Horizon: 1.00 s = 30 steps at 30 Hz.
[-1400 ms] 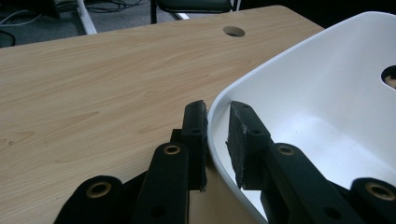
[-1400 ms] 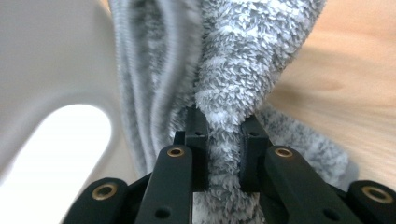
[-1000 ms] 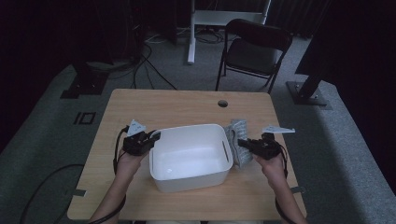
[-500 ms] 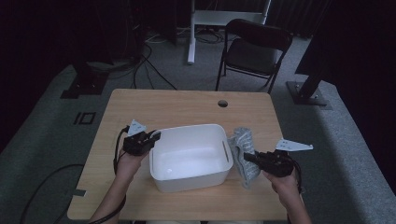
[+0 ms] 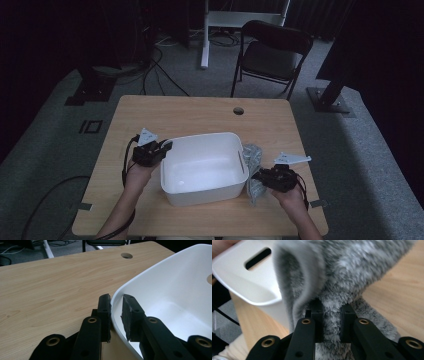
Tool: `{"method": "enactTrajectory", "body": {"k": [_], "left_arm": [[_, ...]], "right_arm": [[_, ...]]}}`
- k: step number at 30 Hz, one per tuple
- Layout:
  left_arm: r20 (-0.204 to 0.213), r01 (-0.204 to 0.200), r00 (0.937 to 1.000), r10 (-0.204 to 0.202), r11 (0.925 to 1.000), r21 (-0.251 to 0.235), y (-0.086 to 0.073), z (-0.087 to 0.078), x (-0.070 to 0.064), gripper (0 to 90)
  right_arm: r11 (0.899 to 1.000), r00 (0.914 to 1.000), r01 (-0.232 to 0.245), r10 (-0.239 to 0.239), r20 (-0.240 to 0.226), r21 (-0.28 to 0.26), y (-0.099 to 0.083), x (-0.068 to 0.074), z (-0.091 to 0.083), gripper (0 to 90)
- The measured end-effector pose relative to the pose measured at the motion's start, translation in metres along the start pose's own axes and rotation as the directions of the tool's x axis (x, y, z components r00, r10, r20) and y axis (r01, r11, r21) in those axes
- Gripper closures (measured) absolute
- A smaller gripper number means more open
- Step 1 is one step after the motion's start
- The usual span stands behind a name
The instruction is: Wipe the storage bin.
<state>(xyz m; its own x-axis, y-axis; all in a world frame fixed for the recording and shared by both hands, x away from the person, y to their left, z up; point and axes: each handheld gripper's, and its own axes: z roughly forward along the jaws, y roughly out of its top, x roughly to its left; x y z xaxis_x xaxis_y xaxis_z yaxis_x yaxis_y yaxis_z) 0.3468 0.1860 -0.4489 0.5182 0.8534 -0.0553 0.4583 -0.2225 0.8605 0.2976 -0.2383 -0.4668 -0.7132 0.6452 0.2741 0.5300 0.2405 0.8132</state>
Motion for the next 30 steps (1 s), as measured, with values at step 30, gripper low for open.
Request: {"method": "enactTrajectory", "body": {"k": [30], "left_arm": [[-0.009,0.008,0.9999,-0.008,1.0000,-0.006,0.000,0.002,-0.001,77.0]], "right_arm": [[0.981,0.9925,-0.110,0.099,0.071,0.162,-0.005,-0.046,0.075,79.1]]}}
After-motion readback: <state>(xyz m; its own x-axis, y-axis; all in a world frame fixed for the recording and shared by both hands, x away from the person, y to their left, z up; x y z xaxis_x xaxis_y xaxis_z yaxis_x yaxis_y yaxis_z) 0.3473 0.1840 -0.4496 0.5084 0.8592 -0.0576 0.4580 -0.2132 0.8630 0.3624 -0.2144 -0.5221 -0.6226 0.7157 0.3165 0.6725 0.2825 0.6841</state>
